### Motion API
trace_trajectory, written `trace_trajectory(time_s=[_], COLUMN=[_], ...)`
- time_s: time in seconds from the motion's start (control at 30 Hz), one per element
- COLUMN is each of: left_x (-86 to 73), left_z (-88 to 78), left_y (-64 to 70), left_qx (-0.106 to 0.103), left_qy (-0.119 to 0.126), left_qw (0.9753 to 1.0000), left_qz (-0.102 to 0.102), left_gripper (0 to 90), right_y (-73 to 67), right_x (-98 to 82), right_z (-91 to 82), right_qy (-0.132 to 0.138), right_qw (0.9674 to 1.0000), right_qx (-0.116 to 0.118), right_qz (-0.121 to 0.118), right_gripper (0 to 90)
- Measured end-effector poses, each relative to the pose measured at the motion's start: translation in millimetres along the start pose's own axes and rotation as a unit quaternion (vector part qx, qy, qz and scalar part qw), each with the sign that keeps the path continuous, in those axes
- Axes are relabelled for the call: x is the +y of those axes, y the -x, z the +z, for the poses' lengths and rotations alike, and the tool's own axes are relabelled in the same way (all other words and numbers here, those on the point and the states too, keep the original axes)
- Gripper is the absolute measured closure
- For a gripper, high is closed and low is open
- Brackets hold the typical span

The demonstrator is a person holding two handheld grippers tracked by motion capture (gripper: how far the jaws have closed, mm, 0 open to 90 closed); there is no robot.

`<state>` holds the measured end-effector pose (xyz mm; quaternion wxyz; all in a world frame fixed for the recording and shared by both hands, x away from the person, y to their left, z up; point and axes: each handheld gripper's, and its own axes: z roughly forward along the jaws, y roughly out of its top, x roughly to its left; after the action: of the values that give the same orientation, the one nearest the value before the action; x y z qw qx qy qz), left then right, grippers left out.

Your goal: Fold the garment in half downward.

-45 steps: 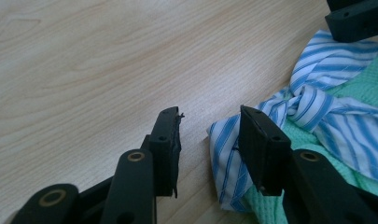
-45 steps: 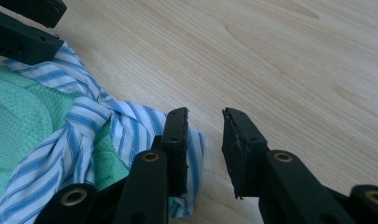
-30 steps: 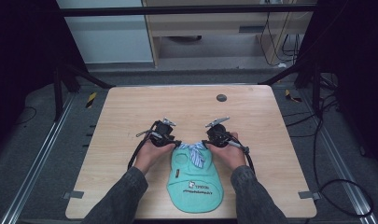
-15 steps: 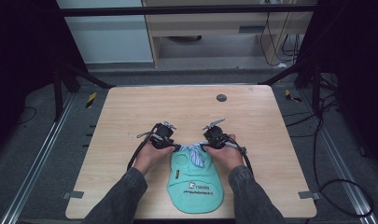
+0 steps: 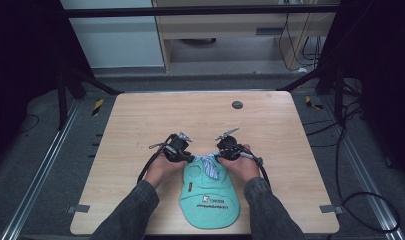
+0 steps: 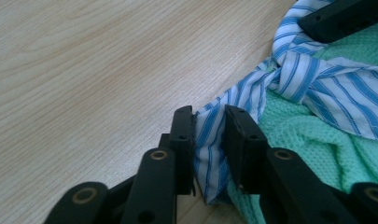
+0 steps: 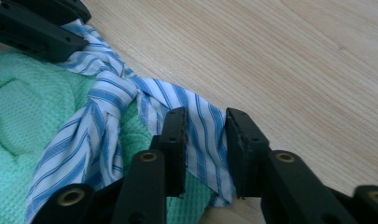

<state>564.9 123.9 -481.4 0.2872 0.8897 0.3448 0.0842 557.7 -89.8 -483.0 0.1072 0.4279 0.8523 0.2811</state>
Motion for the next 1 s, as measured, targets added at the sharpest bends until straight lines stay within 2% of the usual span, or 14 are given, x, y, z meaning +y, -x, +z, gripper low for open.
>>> trace_trajectory(time_s=[0.07, 0.13, 0.2, 0.23, 0.33, 0.47, 0.6, 0.7, 1.0], left_x=[-0.3, -0.6, -0.5, 0.6, 2.4, 12.2, 19.8, 28.6, 42.6], left_z=[0.3, 0.5, 0.7, 0.4, -1.3, -12.3, -19.8, -26.9, -37.0], left_y=[0.3, 0.8, 1.6, 0.9, -0.9, -1.1, 0.5, 0.8, -1.7], left_qx=[-0.005, -0.008, -0.008, -0.009, -0.008, -0.003, 0.003, 0.005, 0.007], left_qy=[0.002, 0.004, 0.006, 0.003, 0.002, 0.014, 0.017, 0.022, 0.036], left_qw=[1.0, 1.0, 0.9999, 0.9999, 0.9999, 0.9993, 0.9987, 0.9978, 0.9968], left_qz=[0.001, 0.004, 0.005, 0.011, 0.014, 0.033, 0.048, 0.062, 0.07], left_gripper=[77.8, 83.3, 84.9, 85.3, 86.3, 86.5, 86.6, 86.7, 86.8], right_y=[-0.5, -2.7, -3.3, -2.9, -2.2, -3.8, -3.1, -2.4, -2.3], right_x=[0.0, 0.0, 0.1, 0.0, -0.4, 0.2, 1.9, 4.3, 10.8], right_z=[0.0, -0.2, -0.3, -1.0, -3.2, -15.2, -23.4, -34.2, -53.0], right_qy=[0.0, -0.001, -0.001, 0.001, 0.004, 0.021, 0.029, 0.046, 0.06], right_qw=[1.0, 0.9999, 0.9999, 0.9996, 0.9996, 0.9992, 0.9988, 0.998, 0.9967], right_qx=[0.001, 0.002, 0.001, 0.0, 0.002, 0.002, 0.002, -0.001, -0.01], right_qz=[-0.003, -0.015, -0.017, -0.027, -0.027, -0.034, -0.04, -0.043, -0.054], right_gripper=[74.7, 80.6, 81.8, 82.7, 83.0, 83.1, 83.1, 83.1, 83.0])
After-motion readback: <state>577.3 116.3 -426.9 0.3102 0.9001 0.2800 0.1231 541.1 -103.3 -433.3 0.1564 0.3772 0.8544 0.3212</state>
